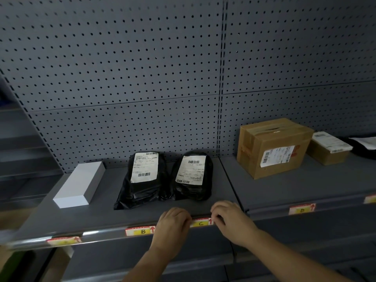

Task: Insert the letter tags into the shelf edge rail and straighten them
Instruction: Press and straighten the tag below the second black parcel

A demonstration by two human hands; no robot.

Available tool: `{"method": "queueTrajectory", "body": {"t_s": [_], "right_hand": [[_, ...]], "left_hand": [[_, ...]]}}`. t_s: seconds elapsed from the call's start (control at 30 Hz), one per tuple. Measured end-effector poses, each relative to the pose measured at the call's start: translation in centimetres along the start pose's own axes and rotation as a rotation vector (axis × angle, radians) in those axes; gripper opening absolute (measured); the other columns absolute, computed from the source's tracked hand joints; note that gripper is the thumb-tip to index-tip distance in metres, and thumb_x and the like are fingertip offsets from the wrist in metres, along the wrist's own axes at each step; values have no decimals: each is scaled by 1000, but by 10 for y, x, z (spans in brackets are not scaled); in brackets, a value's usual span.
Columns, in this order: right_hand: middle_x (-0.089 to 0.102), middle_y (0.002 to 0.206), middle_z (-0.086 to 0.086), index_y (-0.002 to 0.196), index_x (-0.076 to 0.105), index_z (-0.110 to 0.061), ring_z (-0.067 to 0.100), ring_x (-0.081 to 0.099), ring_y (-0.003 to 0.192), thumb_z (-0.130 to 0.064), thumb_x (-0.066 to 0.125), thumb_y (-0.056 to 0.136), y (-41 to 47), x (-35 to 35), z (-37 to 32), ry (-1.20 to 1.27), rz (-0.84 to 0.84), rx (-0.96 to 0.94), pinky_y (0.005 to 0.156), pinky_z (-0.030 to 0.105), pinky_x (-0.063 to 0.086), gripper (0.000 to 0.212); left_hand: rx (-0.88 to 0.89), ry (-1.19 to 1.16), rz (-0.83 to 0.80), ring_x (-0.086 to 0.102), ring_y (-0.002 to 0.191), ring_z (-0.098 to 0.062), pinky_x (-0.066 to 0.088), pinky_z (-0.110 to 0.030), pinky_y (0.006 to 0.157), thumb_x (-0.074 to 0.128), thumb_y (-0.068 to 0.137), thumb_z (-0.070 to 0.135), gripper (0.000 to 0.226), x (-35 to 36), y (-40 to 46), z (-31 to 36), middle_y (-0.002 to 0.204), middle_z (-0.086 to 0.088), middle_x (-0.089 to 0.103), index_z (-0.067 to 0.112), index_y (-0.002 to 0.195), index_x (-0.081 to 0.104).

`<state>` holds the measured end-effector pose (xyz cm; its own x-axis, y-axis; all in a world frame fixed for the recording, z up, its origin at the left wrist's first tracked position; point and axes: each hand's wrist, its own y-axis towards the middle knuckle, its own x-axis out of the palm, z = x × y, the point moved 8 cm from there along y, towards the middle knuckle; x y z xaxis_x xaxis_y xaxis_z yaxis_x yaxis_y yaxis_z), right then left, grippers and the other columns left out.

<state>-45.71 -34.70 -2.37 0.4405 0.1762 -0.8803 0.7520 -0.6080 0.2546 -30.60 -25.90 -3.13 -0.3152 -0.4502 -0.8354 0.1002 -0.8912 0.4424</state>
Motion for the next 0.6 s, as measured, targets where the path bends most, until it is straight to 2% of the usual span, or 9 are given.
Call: {"method": "queueTrajectory", "body": {"t_s": [0.13,0.27,0.6], "right_hand": [[57,108,-16,89,68,-24,0,48,104,-24,53,94,1,-1,-3,-10,12,6,95,20,29,15],[58,109,-15,89,68,-23,1,48,105,-24,53,94,0,-2,-4,-8,20,13,93,19,26,17],[59,109,-13,90,69,-22,2,49,105,-21,52,94,-1,-4,-6,4,9,5,98,24,31,17]], "left_hand": [[-6,3,-8,55,82,-4,42,-22,71,50,85,34,14,1,0,-2,85,18,62,29,80,62],[-18,-5,-24,54,82,-2,44,-24,72,62,84,26,5,3,0,-7,85,18,61,30,81,62],[-16,-7,-28,54,83,-2,44,-22,73,68,83,24,6,3,0,-6,86,18,62,28,81,64]]}}
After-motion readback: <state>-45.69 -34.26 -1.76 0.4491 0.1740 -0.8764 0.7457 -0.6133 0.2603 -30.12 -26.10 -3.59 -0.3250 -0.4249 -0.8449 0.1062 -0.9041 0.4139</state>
